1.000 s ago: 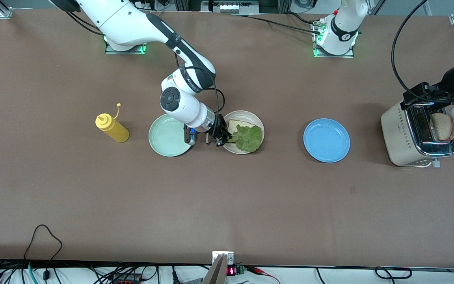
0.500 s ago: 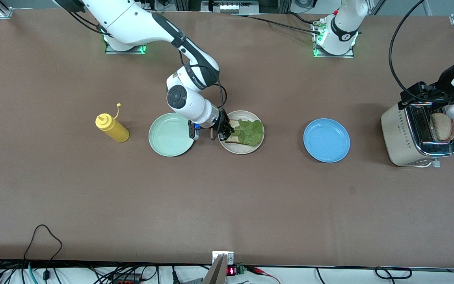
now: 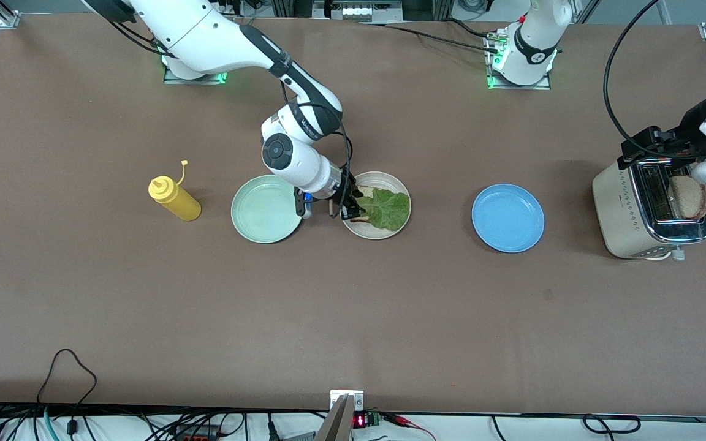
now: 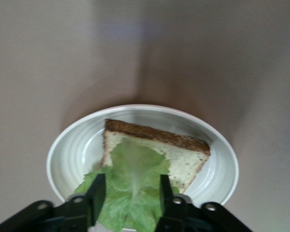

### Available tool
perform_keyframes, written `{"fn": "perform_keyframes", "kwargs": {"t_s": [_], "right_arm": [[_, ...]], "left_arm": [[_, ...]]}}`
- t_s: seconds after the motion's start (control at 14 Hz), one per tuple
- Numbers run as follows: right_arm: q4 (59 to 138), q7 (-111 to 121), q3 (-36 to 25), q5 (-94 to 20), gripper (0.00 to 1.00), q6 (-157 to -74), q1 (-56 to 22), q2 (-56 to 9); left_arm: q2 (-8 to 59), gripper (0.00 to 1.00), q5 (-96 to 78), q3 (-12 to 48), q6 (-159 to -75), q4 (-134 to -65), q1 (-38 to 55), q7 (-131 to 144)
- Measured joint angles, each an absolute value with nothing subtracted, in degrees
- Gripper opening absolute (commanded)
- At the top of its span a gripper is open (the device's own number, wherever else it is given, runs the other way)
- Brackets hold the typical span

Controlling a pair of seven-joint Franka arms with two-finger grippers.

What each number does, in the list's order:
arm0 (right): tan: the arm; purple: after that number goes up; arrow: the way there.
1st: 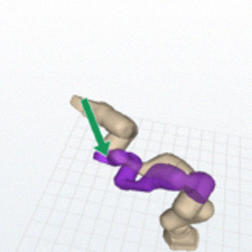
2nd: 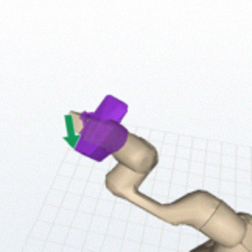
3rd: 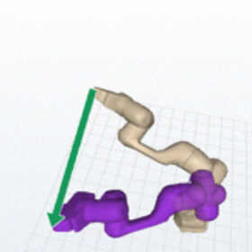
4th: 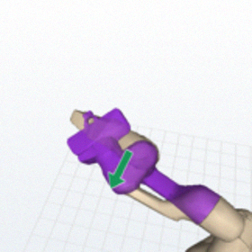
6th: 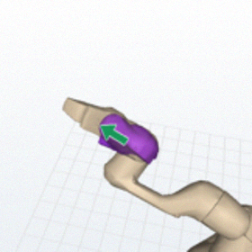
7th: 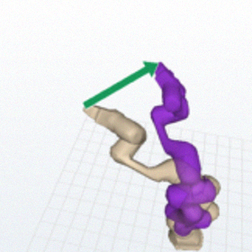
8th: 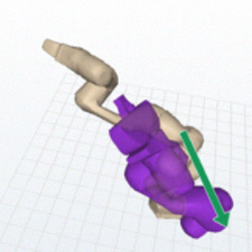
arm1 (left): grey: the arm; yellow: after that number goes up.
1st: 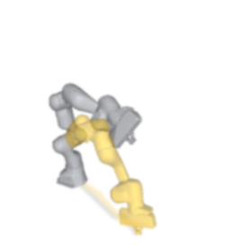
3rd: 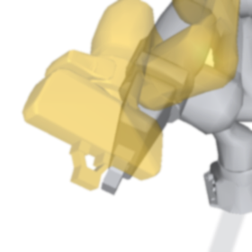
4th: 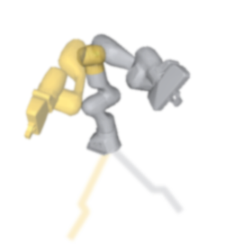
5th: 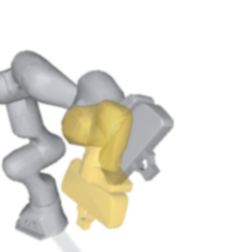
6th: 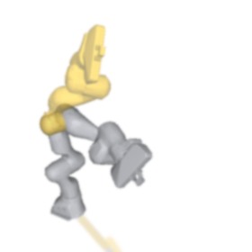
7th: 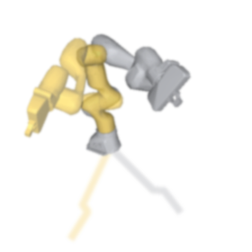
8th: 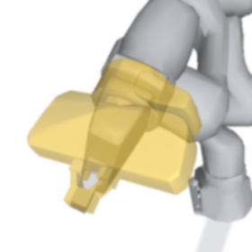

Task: Make sandwich in beige plate with both arms
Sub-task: 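Lower the lettuce onto the toast and open the right gripper, then withdraw the right gripper back past the mustard bottle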

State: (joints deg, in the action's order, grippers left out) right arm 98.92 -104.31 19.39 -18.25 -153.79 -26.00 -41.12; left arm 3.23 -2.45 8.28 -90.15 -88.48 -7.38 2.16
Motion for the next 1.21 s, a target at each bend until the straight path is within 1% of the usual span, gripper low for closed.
{"fn": "perform_keyframes", "kwargs": {"t_s": [0.14,0.21,0.43,0.64,0.79,1.0,1.21], "right_arm": [[98.0,-103.4,19.3,-18.3,1.0,-153.7,-25.0,-39.8],[97.6,-103.2,19.3,-18.3,1.0,-152.3,-24.3,-38.3],[97.0,-102.3,19.2,-18.3,1.0,-142.4,-21.4,-31.4],[96.8,-93.2,19.1,-18.3,1.0,-130.8,-16.5,-23.6],[96.8,-84.5,18.9,-18.2,1.0,-123.7,-12.7,-19.1],[96.9,-62.5,18.4,-17.7,1.0,-113.1,-5.5,-13.4],[96.9,-39.8,14.0,-15.2,1.0,-105.4,-1.0,-8.8]], "left_arm": [[3.2,1.0,-2.4,8.3,-90.1,-88.5,-7.4,2.2],[3.2,1.0,-2.4,8.3,-90.1,-88.5,-7.4,2.2],[3.2,1.0,-2.4,8.3,-90.1,-88.5,-7.4,2.2],[3.2,1.0,-2.4,8.3,-90.1,-88.5,-7.4,2.2],[3.2,1.0,-2.4,8.3,-90.1,-88.5,-7.4,2.2],[3.2,1.0,-2.4,8.3,-90.1,-88.5,-7.4,2.2],[3.2,1.0,-2.4,8.3,-90.1,-88.5,-7.4,2.2]]}}
